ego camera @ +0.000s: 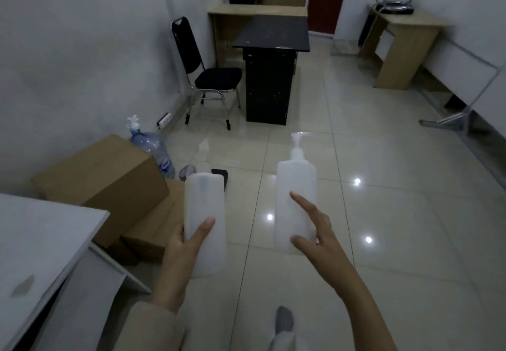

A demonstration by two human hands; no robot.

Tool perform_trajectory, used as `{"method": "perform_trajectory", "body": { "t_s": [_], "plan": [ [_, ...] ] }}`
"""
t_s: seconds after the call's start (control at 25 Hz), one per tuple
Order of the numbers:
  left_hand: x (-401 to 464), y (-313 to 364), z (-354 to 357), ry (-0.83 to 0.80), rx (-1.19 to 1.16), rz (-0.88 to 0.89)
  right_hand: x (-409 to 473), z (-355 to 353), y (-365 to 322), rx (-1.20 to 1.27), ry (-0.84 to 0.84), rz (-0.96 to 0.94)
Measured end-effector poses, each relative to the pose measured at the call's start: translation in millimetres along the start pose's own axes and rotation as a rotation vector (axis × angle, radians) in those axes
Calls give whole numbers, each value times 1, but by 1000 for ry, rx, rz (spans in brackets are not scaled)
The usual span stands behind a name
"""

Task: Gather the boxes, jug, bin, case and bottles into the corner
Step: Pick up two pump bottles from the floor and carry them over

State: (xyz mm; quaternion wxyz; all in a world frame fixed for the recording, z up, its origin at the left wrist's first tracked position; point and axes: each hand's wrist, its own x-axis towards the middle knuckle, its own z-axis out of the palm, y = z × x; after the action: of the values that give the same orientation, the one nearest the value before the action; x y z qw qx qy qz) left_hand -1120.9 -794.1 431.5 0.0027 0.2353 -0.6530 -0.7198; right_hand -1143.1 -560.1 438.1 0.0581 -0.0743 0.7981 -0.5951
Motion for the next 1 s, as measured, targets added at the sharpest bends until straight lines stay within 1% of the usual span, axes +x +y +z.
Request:
{"method": "perform_trajectory", "body": {
  "t_s": [0.12, 0.24, 0.36, 0.48, 0.56, 0.68, 0.84, 1.0],
  "plan": [
    [69, 19, 32, 43, -31, -3, 91, -29, 0, -13, -86, 7],
    [130, 43, 60, 77, -68, -25, 176, -50, -6, 98, -134, 21],
    [185, 55, 76, 123, -99, -50, 244, -54, 2, 217, -131, 39],
    [248, 68, 83, 205, -143, -50, 315, -54, 16, 204, -135, 89],
    [295, 76, 86, 249, -154, -35, 368, -47, 22, 174, -149, 106],
    [373, 101, 85, 291, -183, -13, 456, -26, 17, 194, -201, 113],
    [476, 143, 76, 296, -195, 19, 571, 14, -10, 203, -313, 102],
    [553, 183, 53, 300, -183, 103, 664, 59, -31, 209, -340, 68]
  ]
}}
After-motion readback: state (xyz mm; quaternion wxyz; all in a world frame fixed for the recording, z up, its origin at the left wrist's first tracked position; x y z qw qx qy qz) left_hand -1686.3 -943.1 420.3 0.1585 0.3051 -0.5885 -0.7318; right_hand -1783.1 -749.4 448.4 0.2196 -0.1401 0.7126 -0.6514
